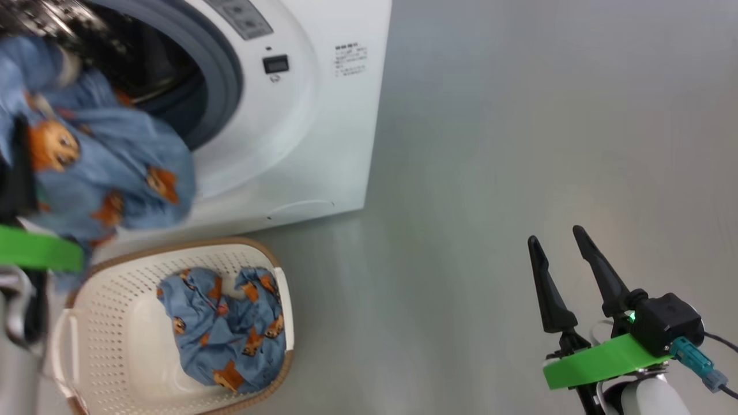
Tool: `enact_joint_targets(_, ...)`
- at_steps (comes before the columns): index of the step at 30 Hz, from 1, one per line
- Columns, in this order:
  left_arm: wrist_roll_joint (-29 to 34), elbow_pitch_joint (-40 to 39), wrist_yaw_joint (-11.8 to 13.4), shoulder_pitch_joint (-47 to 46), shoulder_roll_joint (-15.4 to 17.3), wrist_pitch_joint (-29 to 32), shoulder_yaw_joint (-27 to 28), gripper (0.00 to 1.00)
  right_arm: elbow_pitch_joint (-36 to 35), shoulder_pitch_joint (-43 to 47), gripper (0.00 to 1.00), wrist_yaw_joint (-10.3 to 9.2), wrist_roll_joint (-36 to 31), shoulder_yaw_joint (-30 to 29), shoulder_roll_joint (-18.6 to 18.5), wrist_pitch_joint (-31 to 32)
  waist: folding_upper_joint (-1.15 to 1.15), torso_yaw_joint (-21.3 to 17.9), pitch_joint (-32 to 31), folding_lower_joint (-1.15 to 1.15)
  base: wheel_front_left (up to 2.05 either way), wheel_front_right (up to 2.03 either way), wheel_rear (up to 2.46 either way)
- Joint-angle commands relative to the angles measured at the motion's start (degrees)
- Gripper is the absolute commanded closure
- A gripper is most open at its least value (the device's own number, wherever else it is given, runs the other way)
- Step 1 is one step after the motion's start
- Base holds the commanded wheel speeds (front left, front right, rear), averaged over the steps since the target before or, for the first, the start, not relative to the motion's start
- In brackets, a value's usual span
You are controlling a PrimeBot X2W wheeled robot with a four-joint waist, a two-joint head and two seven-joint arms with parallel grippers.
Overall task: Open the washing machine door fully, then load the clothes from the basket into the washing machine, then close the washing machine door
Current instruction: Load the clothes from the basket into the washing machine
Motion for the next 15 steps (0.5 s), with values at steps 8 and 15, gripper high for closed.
enact_joint_targets(8,-3.5,5.6,-0.2,-13.0,8.0,-0.6,-3.5,1.0,-2.8,-3.3,0.0,0.5,0.8,2.3,-0.2,-0.3,0.0,-2.8,6.9,0.0,0.0,0.0,0.0)
enact_joint_targets(15,-8.2,11.7,-0.2,-22.4,10.6,0.5,-7.7,1.0,-3.8,-4.7,0.0,0.5,1.7,3.4,-0.2,-0.3,0.0,-4.3,12.8,0.0,0.0,0.0,0.0)
